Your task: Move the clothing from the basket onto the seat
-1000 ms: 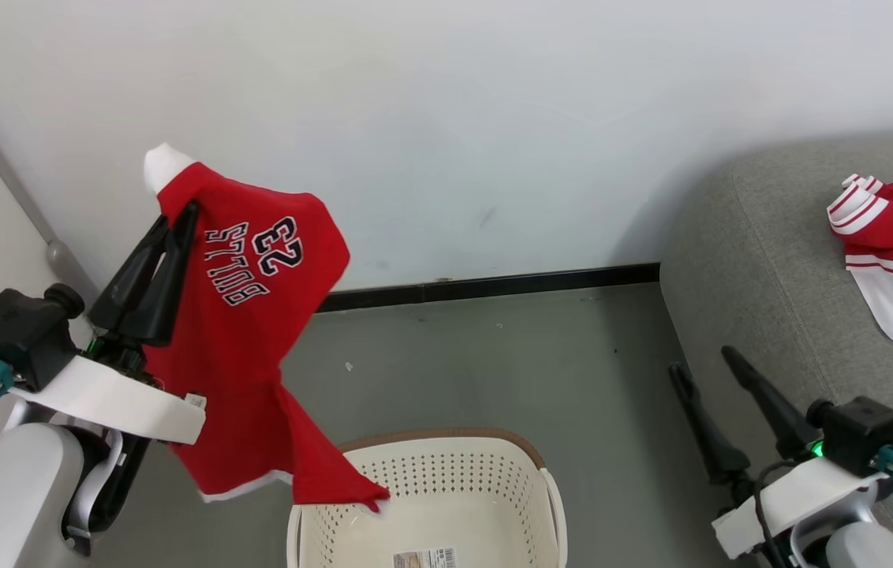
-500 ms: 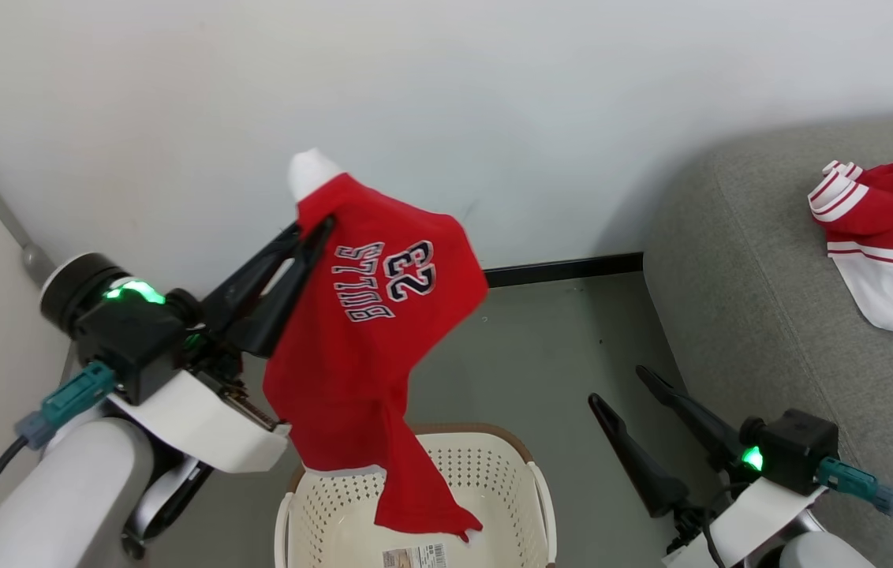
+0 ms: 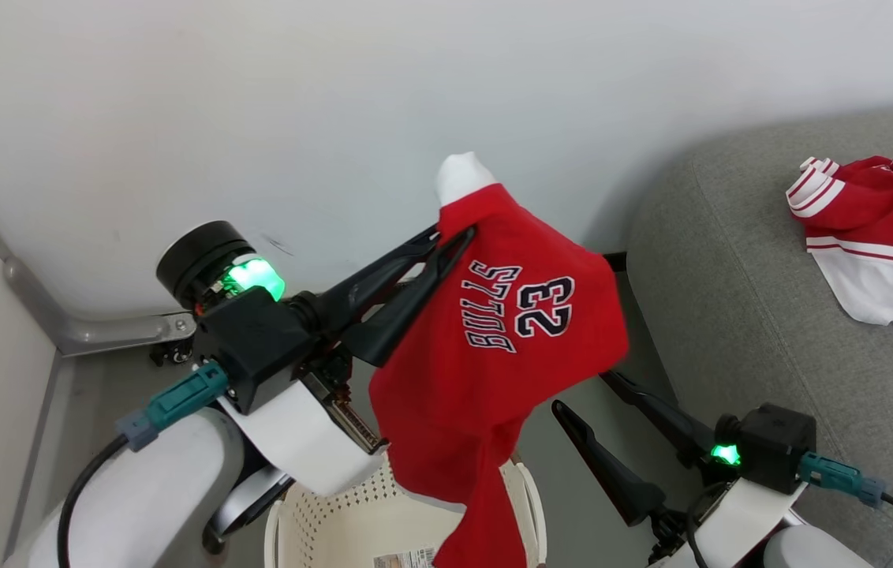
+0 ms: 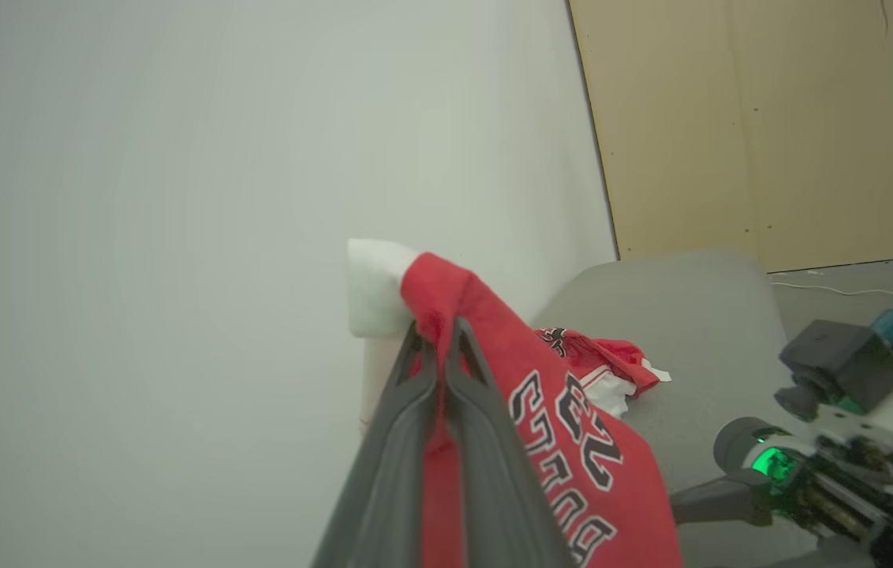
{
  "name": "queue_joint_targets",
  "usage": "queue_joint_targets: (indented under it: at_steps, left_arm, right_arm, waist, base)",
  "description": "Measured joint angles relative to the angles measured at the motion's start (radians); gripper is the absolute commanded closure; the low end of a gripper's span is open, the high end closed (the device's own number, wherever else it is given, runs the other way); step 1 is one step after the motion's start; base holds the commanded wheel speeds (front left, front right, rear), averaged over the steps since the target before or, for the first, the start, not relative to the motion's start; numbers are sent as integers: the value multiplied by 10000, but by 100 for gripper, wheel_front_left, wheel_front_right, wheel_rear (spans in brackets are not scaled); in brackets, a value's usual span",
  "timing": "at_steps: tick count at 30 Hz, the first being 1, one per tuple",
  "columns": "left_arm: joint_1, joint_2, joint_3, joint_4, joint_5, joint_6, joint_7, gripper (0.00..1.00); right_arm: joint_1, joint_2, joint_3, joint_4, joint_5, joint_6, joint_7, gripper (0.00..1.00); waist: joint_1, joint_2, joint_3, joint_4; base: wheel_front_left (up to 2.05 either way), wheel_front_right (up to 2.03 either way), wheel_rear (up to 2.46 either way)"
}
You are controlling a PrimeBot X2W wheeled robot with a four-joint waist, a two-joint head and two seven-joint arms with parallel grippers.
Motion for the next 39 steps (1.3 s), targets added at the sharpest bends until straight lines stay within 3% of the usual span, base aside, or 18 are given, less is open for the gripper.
queue_joint_targets:
  at_steps: [15,16,17,18,27,34,35,39]
  left_arm:
    - [-724,-702,-805,-349,79,-125,552,100]
    - [-761,-725,-838,-362,88,-163,608,100]
    - [-775,-736,-871,-376,98,-165,644,100]
    - [-776,-744,-897,-378,105,-165,654,100]
    - [-825,-754,-878,-167,144,-144,949,100]
    - [-814,-698,-700,128,61,35,1034,100]
    - [-804,-685,-673,178,58,65,1049,95]
    - [-738,-642,-612,316,-36,125,1122,50]
  right_arm:
    - [-214,19,435,56,594,0,0,0]
    - [-221,27,460,54,594,0,0,18]
    - [-252,27,512,54,594,0,0,76]
    - [-313,29,566,54,594,0,0,100]
    - [-606,-35,604,-61,589,0,0,100]
    - [-744,-65,25,-372,554,0,0,100]
    - [-783,-77,-79,-414,531,0,0,100]
    - [-808,-127,-353,-570,405,0,0,100]
  waist:
    - [0,0,-5,17]
    - [0,0,5,26]
    - [0,0,16,34]
    - [0,0,29,41]
    - [0,0,173,65]
    - [0,0,288,10]
    - [0,0,304,-1]
    - [0,0,366,-43]
  base:
    - [0,0,0]
    - [0,0,0]
    - [0,0,0]
    - [0,0,0]
    - [0,0,0]
    - [0,0,0]
    - [0,0,0]
    - [0,0,0]
